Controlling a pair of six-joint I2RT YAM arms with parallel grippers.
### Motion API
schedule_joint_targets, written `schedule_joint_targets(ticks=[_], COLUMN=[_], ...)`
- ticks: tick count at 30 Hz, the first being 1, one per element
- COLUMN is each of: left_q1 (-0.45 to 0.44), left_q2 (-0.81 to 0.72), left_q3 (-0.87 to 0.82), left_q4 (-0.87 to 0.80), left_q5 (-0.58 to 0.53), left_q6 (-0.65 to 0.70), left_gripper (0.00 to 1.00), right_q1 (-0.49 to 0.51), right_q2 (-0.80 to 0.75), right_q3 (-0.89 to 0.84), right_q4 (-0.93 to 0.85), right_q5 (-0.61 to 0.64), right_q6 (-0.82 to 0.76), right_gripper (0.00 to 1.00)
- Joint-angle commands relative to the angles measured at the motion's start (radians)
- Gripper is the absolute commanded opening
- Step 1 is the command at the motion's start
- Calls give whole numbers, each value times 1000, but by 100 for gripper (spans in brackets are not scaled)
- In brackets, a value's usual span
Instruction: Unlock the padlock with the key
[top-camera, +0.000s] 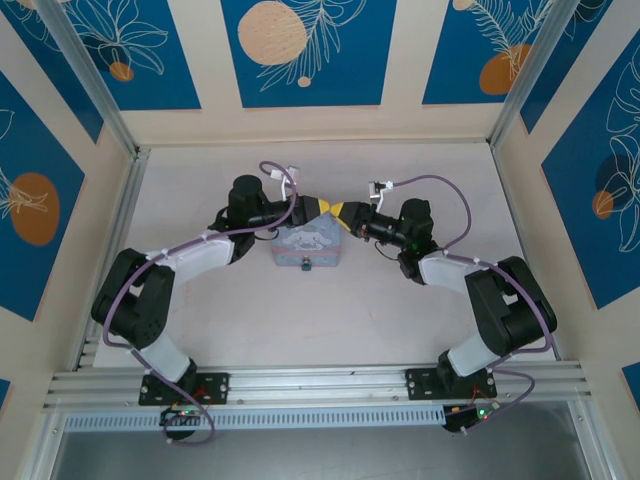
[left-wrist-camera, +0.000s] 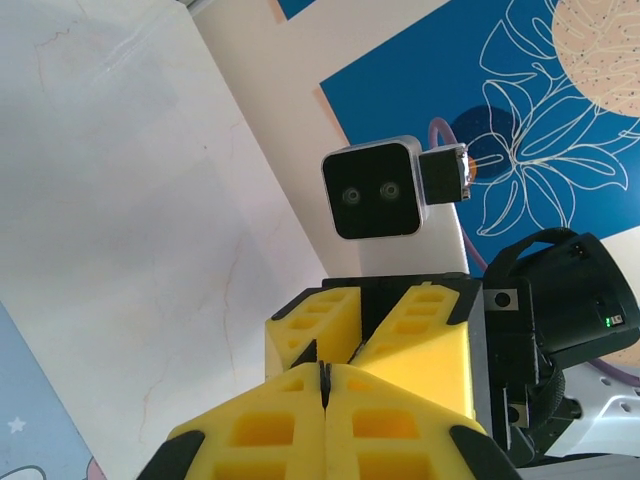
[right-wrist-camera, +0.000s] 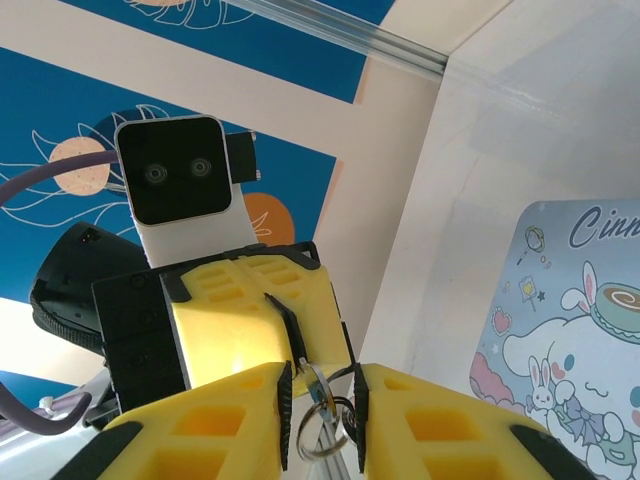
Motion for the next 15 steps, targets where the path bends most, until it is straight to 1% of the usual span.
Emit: schedule_joint_targets(ticks=[1, 9, 11, 15], left_q1=[9, 10, 9, 9], left_q2=[12, 19, 19, 22], left_q3=[-8, -7, -5, -2], left_q4=[42, 42, 39, 30], left_q5=[9, 9, 11, 9], left_q6=[-5, -8, -7, -6], left_gripper=[0, 0, 0, 0], right_q1=[9, 6, 6, 6], right_q2=[9, 9, 10, 9], right_q3=[24, 28, 26, 22], right_q4=[27, 19, 19, 20], right_q5=[-15, -23, -24, -30], right_q6=[0, -1, -2, -3], right_gripper=[24, 19, 16, 3])
